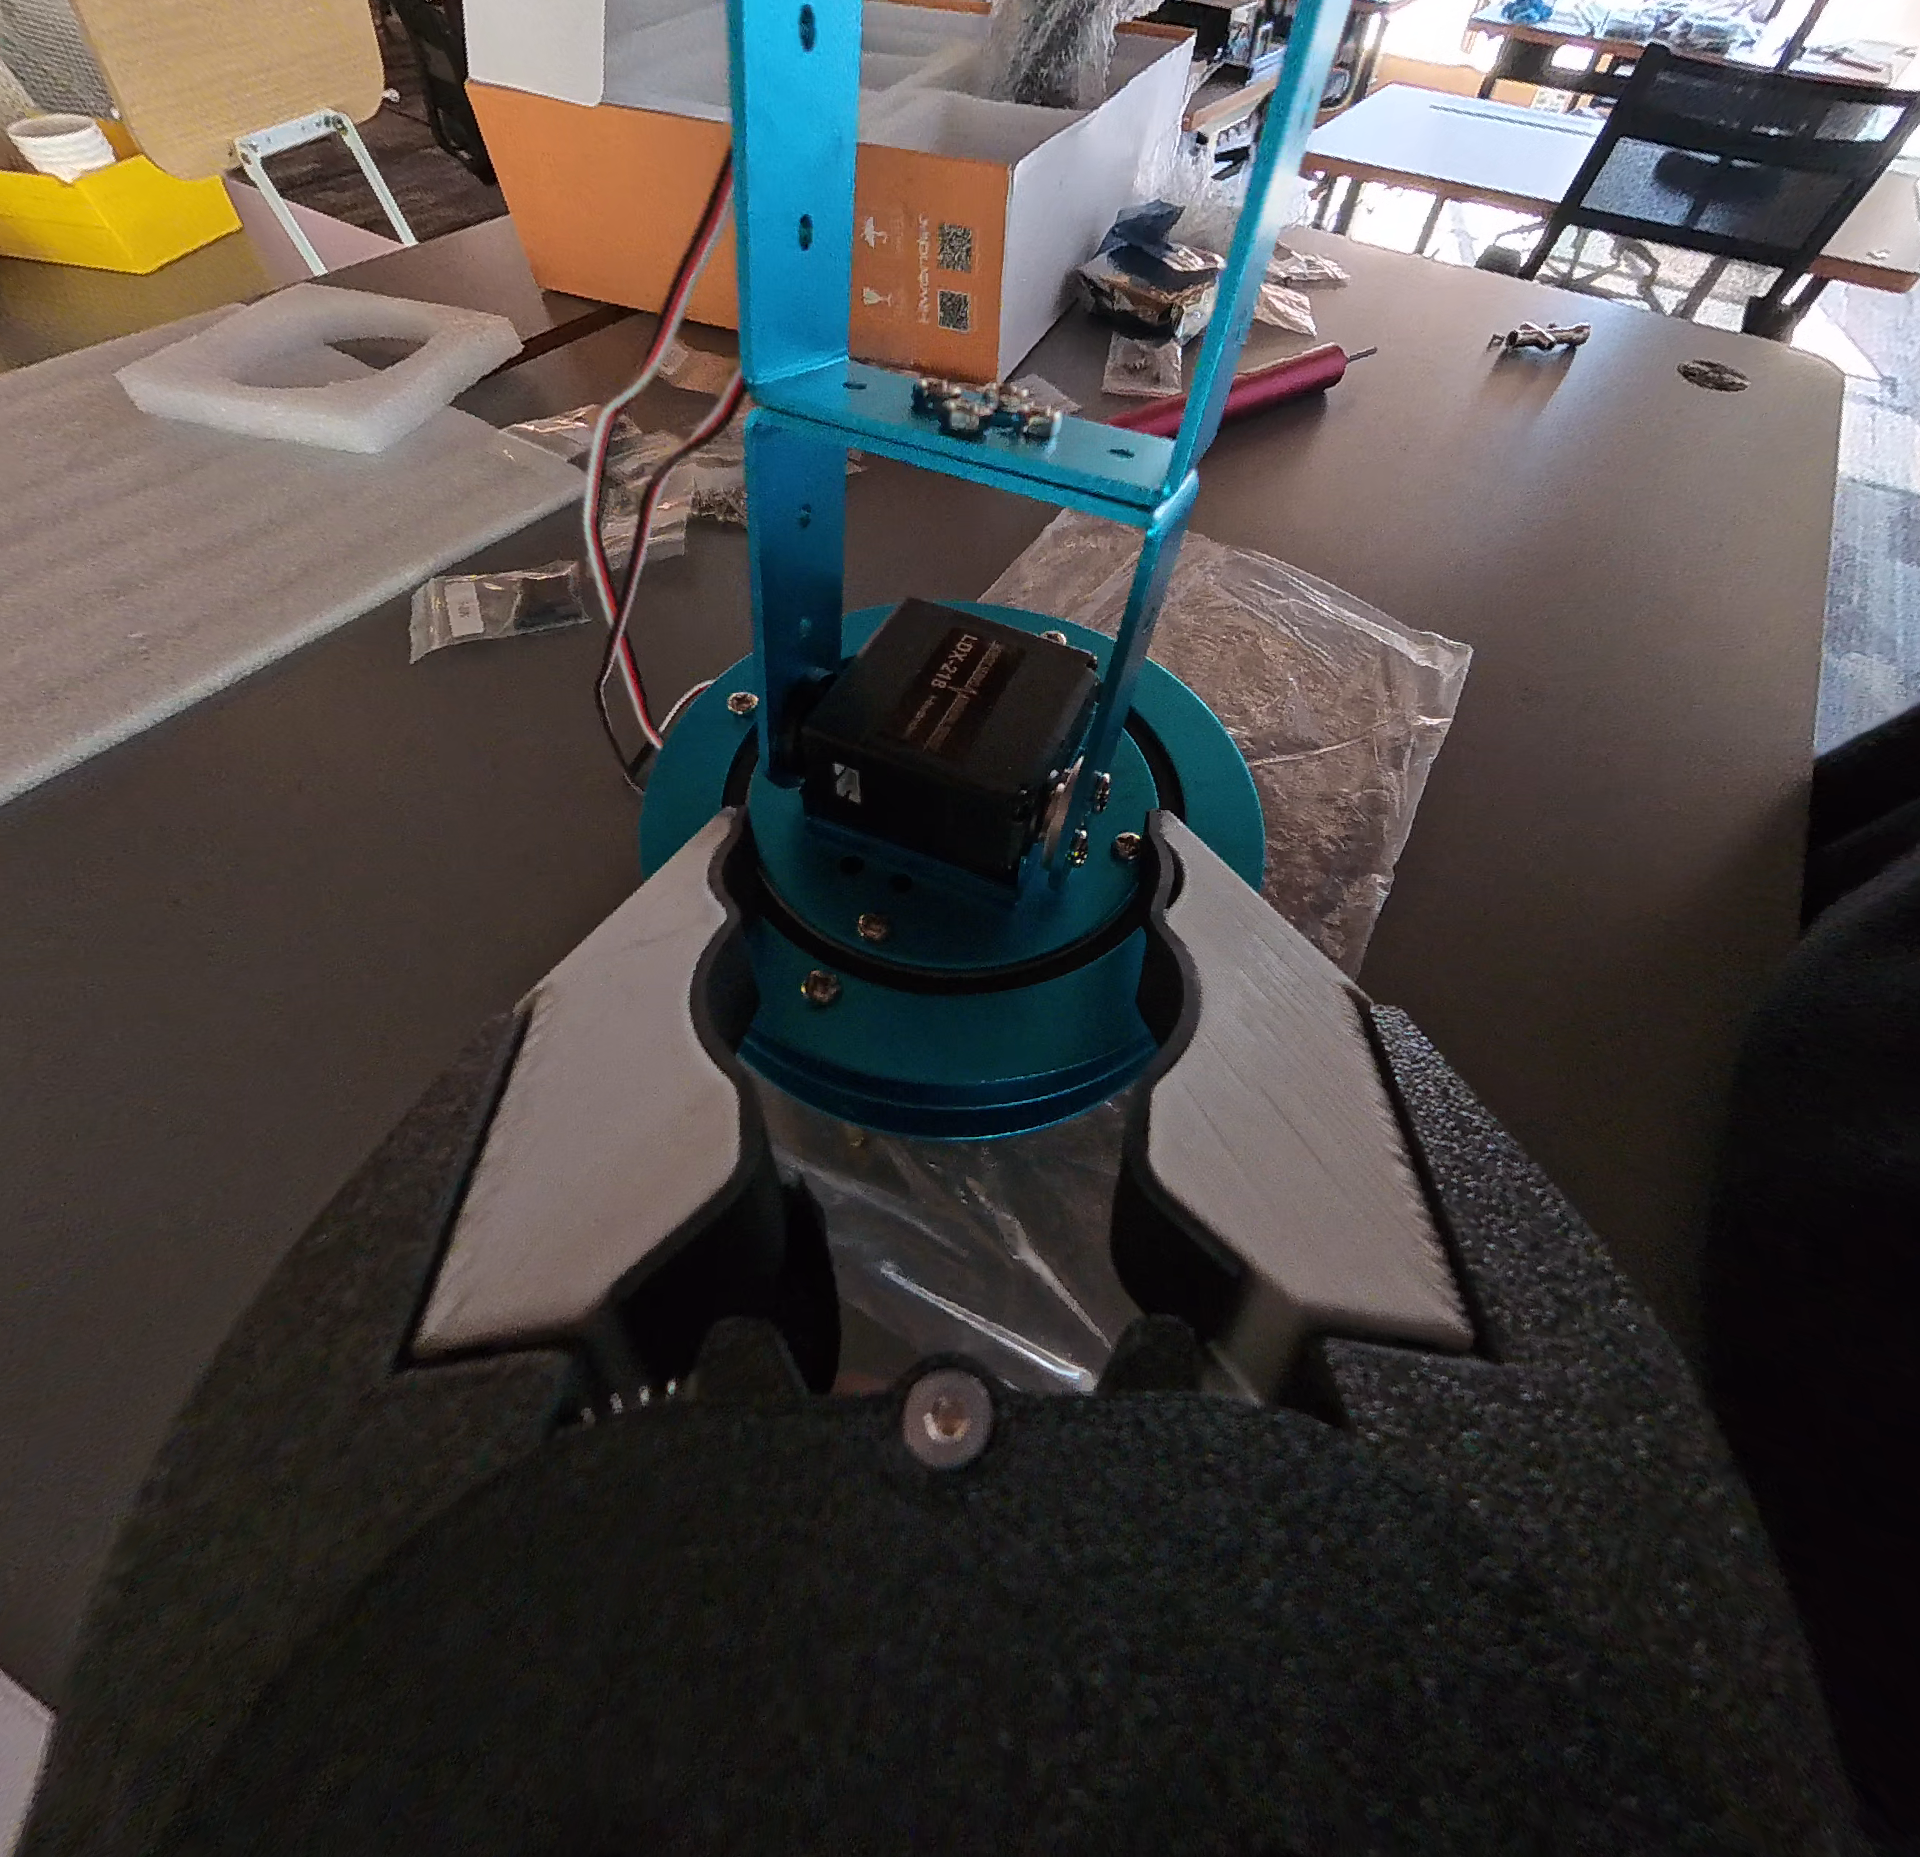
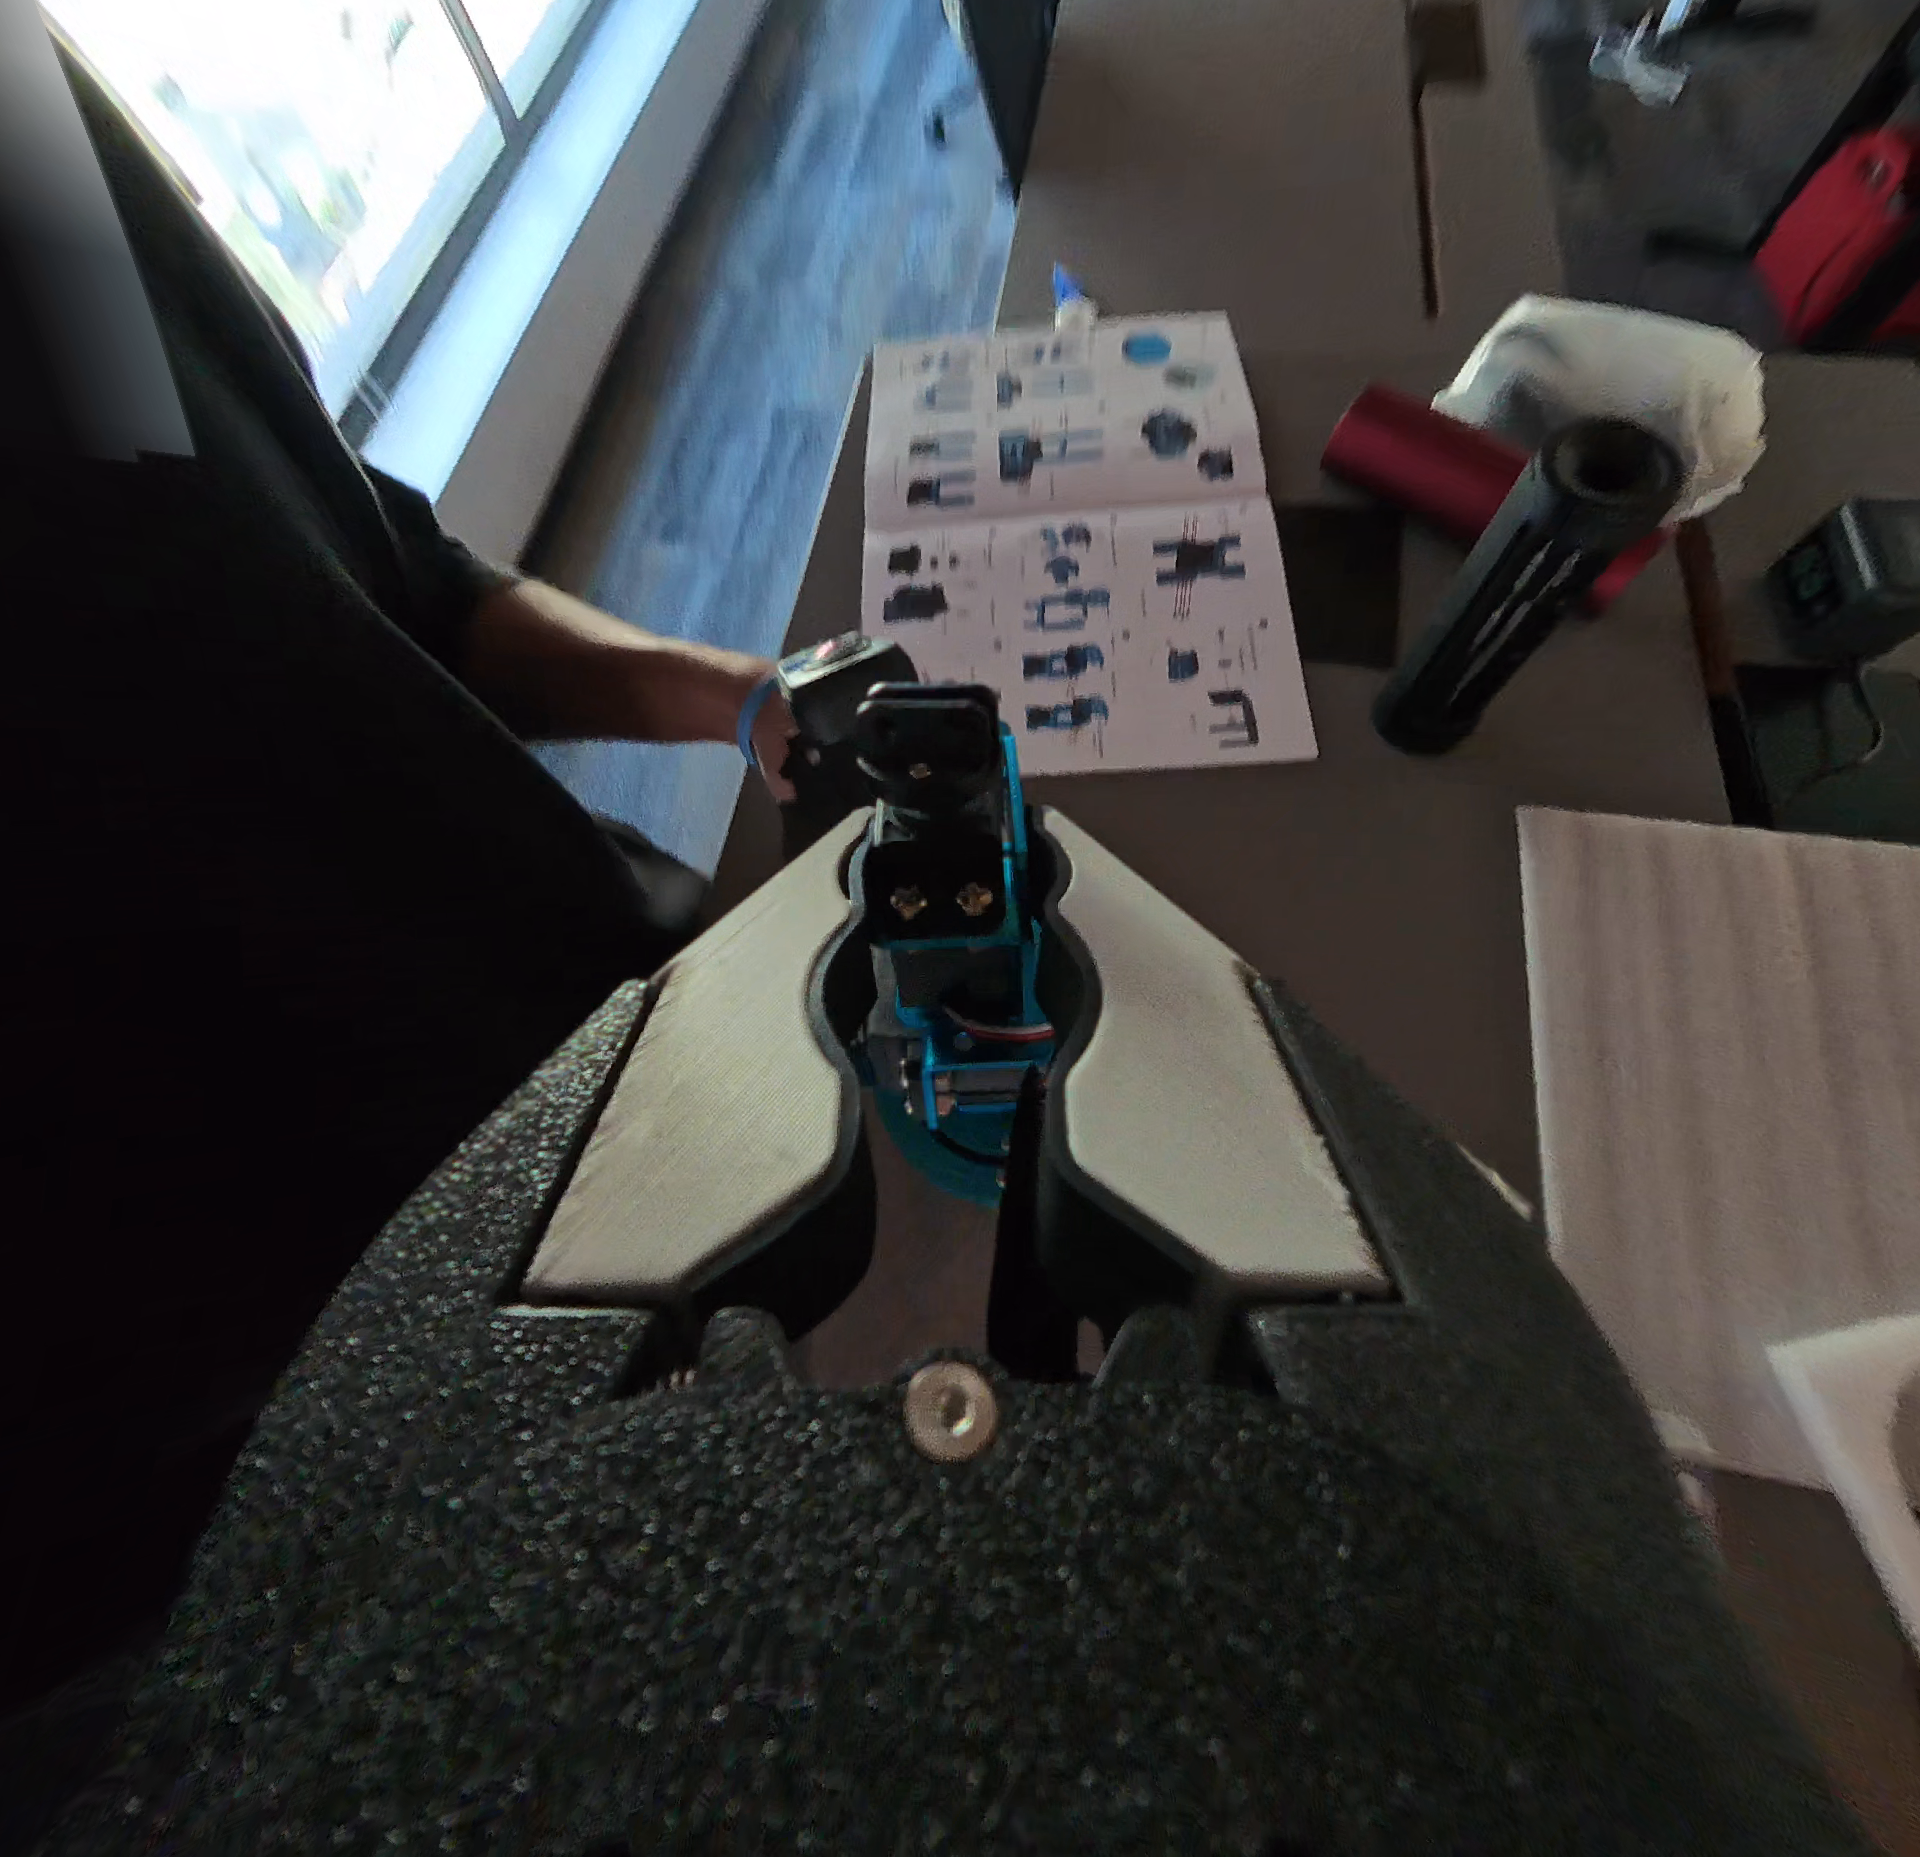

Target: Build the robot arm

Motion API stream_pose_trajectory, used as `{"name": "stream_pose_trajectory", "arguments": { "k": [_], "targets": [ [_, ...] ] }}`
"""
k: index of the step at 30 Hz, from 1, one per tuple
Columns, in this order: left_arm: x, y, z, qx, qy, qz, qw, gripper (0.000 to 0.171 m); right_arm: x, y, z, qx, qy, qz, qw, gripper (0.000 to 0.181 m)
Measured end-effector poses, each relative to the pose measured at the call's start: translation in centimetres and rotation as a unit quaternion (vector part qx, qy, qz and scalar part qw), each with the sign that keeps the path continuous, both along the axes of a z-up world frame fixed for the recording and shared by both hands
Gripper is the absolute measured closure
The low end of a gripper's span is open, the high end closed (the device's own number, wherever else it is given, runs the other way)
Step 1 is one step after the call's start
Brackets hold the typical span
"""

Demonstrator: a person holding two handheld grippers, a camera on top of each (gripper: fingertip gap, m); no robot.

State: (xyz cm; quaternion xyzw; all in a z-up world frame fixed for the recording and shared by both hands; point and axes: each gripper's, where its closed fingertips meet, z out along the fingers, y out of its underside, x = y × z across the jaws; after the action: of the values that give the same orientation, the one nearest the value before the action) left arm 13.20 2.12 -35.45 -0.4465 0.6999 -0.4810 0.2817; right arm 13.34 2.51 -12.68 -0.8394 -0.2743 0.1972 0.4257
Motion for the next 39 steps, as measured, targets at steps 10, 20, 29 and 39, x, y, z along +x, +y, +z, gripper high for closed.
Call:
{"name": "stream_pose_trajectory", "arguments": {
  "k": [10,20,29,39],
  "targets": [
    [0.3,-0.2,0.1,-0.005,0.008,-0.008,1.0,0.098,2.2,-1.7,1.4,0.19,0.165,-0.059,0.966,0.156],
    [-2.8,2.2,16.6,-0.206,-0.138,-0.069,0.966,0.11,1.7,-1.5,0.9,0.186,0.149,-0.127,0.963,0.142],
    [-0.2,-0.8,25.3,-0.19,-0.246,-0.142,0.94,0.13,1.4,-1.6,1.1,0.186,0.256,-0.069,0.946,0.154],
    [0.5,-0.6,24.3,-0.171,-0.274,-0.158,0.933,0.142,0.7,-1.4,1.1,0.18,0.261,-0.047,0.947,0.154]
  ]
}}
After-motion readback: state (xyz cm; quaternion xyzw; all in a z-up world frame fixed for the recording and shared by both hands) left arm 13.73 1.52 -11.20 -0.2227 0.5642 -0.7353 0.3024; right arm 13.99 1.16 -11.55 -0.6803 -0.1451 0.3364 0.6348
